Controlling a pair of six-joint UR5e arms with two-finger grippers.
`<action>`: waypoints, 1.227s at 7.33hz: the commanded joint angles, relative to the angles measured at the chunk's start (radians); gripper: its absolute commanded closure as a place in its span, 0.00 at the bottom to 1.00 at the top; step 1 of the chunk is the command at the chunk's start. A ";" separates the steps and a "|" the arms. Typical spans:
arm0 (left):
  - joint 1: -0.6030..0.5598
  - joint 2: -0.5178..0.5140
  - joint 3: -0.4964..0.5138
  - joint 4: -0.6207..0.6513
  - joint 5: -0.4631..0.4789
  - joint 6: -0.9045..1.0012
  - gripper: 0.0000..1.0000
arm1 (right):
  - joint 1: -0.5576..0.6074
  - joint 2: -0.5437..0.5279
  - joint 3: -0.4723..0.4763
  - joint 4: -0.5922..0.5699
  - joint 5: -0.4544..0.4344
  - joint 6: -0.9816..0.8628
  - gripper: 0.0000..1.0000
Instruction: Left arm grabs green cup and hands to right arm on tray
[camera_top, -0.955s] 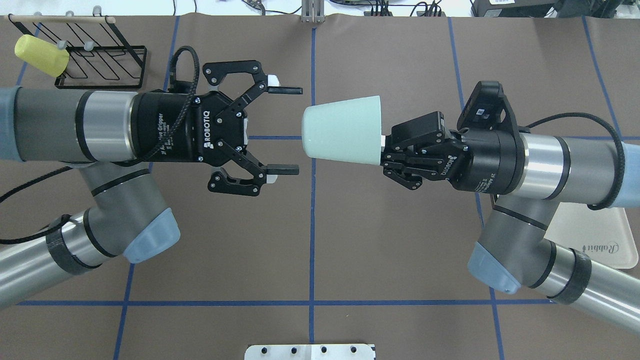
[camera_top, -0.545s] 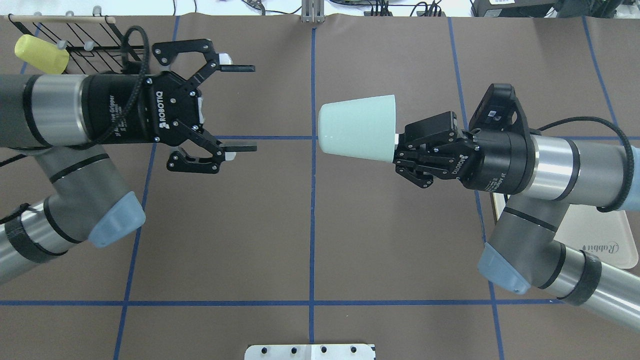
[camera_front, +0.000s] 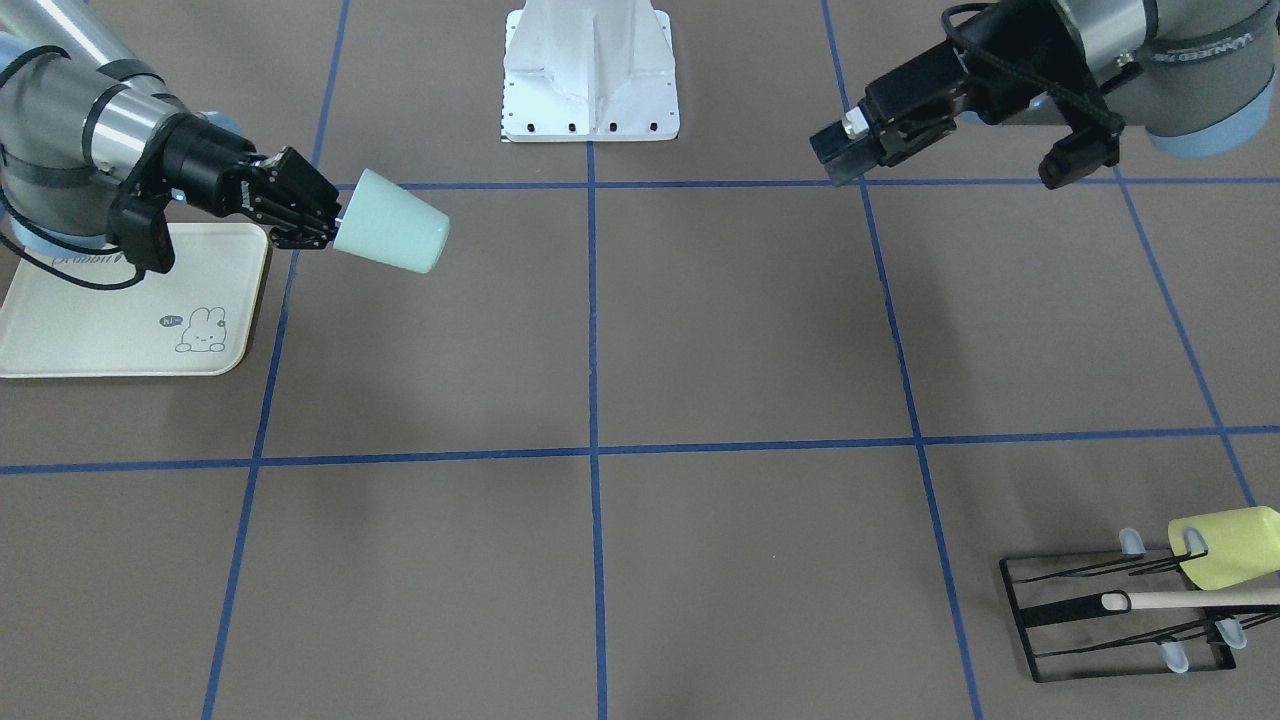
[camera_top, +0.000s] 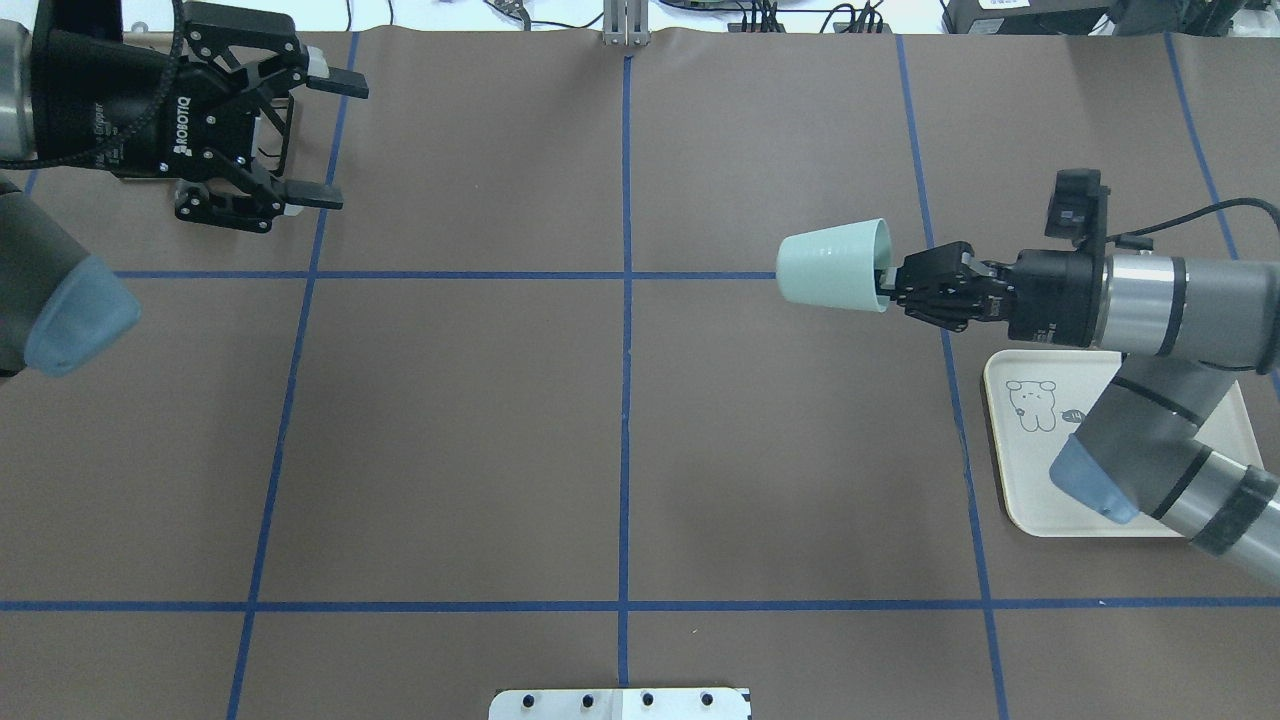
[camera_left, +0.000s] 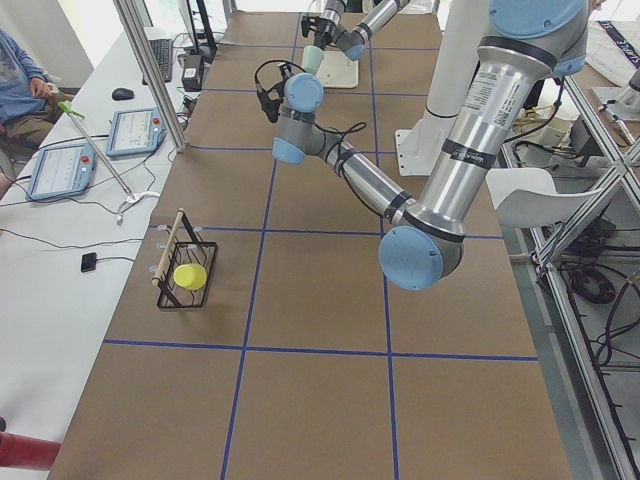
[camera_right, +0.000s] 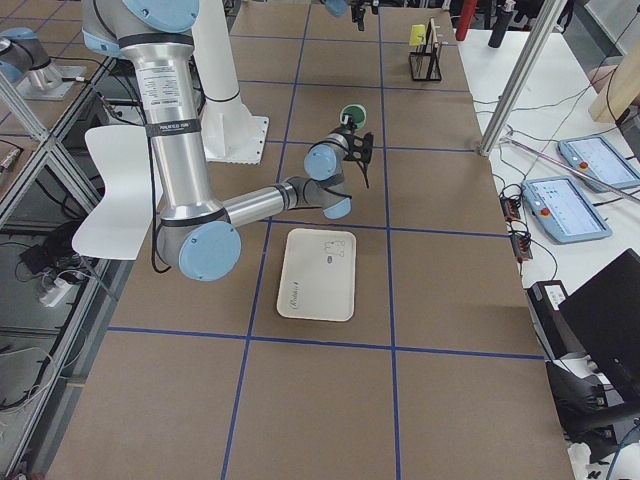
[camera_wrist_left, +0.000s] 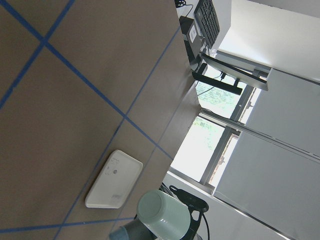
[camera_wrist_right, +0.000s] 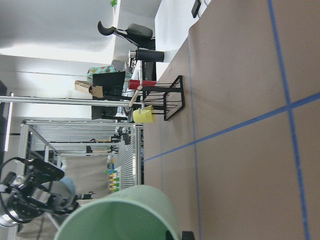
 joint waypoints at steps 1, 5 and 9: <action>-0.034 0.045 0.004 0.198 -0.020 0.298 0.00 | 0.305 -0.028 -0.041 -0.246 0.427 -0.289 1.00; -0.083 0.056 -0.006 0.425 -0.017 0.529 0.00 | 0.460 -0.112 -0.037 -0.606 0.445 -0.489 1.00; -0.114 0.094 -0.005 0.458 -0.014 0.575 0.00 | 0.431 -0.214 0.111 -1.175 0.293 -1.182 1.00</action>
